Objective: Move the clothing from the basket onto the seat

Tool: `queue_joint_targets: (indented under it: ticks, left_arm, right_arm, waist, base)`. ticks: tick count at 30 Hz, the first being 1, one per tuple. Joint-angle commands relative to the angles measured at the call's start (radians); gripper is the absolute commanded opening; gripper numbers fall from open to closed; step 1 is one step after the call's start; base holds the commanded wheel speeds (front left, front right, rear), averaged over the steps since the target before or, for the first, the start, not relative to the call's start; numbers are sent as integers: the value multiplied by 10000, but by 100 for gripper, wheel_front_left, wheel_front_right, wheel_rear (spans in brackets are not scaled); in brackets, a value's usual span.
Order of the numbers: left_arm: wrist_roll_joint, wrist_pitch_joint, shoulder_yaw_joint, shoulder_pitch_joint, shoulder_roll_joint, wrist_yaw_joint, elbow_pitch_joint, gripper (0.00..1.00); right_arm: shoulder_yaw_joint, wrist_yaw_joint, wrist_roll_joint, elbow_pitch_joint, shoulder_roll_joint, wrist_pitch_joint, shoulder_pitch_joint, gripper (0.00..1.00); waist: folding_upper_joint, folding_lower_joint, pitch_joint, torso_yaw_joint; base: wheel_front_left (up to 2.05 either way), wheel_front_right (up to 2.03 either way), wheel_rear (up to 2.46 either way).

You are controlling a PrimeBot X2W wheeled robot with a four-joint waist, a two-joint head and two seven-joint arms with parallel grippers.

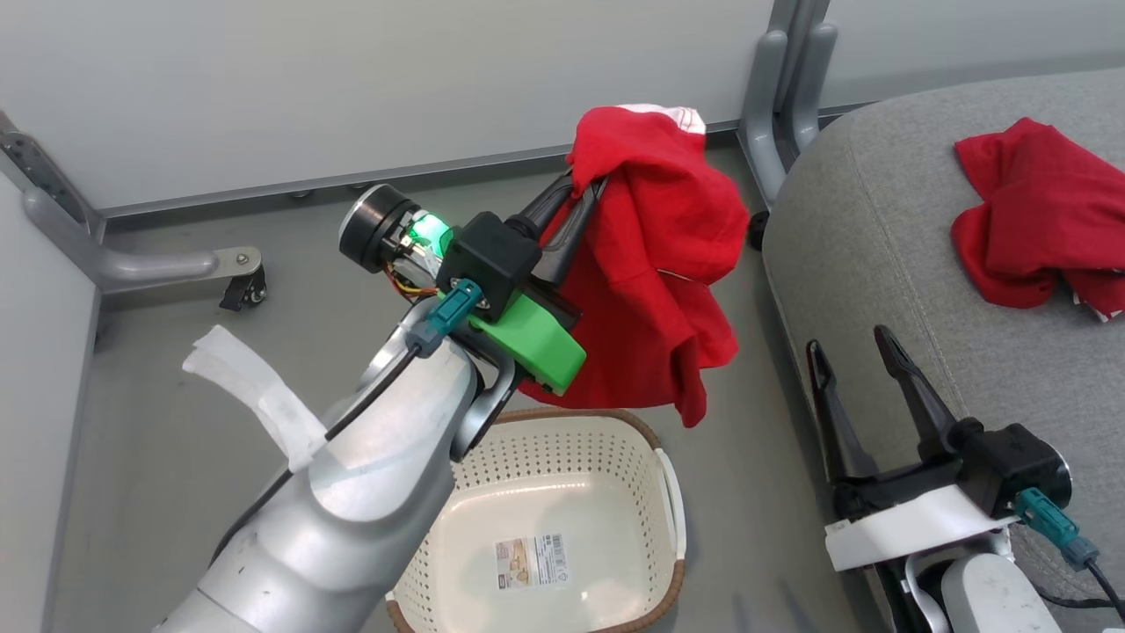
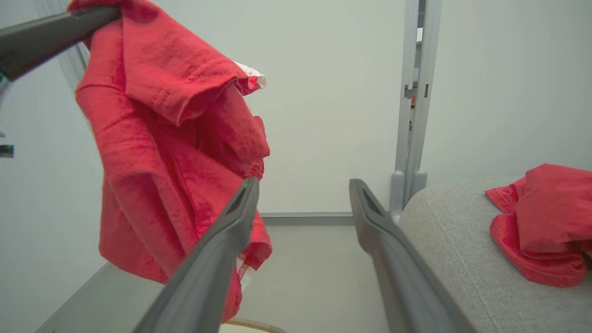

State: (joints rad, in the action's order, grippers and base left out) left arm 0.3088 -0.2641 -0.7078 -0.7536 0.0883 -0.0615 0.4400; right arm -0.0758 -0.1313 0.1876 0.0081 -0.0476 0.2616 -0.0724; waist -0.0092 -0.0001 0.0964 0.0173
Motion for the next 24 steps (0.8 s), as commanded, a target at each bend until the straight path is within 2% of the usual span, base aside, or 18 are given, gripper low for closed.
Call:
queue_joint_targets:
  ticks: [1, 7, 14, 19, 24]
  left_arm:
    - [-24, -2, 1, -150, -8, 63, -66, 0]
    - [-43, -3, -100, -209, -84, 115, -256, 0]
    - [-91, -3, -163, -286, -138, 93, -354, 0]
    - [-86, -3, -220, -338, -198, 69, -448, 0]
    - [-83, -3, -353, -377, -260, 72, -696, 0]
  right_arm:
    - [-92, 11, 80, -77, -29, 26, 108, 100]
    - [-842, 11, 288, -446, -28, 26, -63, 100]
    - [-2309, 11, 454, -721, -31, 26, -674, 100]
    - [-2850, 11, 604, -471, -32, 26, -1218, 100]
    - [-2952, 11, 611, 227, -31, 26, -1930, 100]
  waist:
    - [92, 1, 12, -12]
    - [92, 1, 126, -17]
    - [92, 1, 355, 27]
    - [92, 1, 527, 160]
    - [92, 1, 711, 360]
  base:
    - [0, 0, 0]
    - [0, 0, 0]
    - [0, 0, 0]
    - [0, 0, 0]
    - [0, 0, 0]
